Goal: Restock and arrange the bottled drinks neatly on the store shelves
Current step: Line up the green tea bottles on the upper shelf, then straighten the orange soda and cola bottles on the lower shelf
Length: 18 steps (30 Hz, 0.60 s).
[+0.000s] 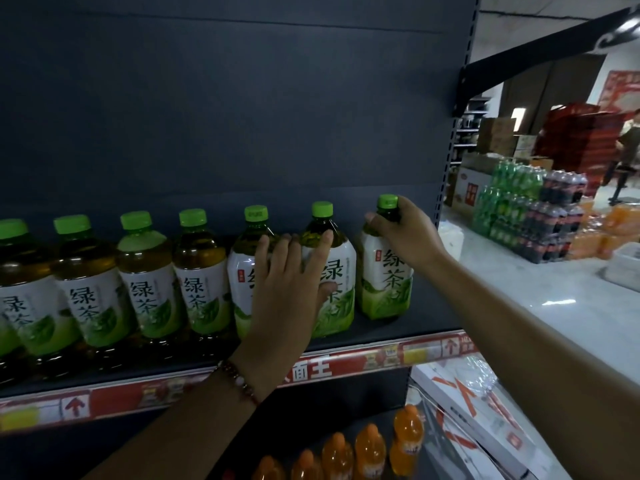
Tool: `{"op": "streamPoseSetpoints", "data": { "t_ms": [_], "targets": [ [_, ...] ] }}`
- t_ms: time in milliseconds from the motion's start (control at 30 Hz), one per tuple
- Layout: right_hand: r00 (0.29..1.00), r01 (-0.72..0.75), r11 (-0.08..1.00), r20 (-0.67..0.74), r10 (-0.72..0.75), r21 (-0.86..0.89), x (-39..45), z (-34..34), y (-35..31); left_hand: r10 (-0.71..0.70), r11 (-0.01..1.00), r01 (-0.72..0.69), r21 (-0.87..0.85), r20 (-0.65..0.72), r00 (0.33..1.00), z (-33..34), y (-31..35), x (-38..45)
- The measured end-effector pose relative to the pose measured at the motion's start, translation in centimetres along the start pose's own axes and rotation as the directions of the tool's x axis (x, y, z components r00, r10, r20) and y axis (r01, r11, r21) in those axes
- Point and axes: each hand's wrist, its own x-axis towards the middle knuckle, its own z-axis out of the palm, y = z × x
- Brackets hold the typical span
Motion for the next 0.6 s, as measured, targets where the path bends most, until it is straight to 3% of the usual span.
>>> {"op": "streamPoseSetpoints", "data": {
  "t_ms": [600],
  "targets": [
    [0.994, 0.064, 0.997, -0.089, -0.060, 0.043, -3.4, 0.7, -0.9, -0.006, 0.994, 0.002, -0.110, -0.039, 0.999, -0.4, -0.4, 0.0]
  ]
}}
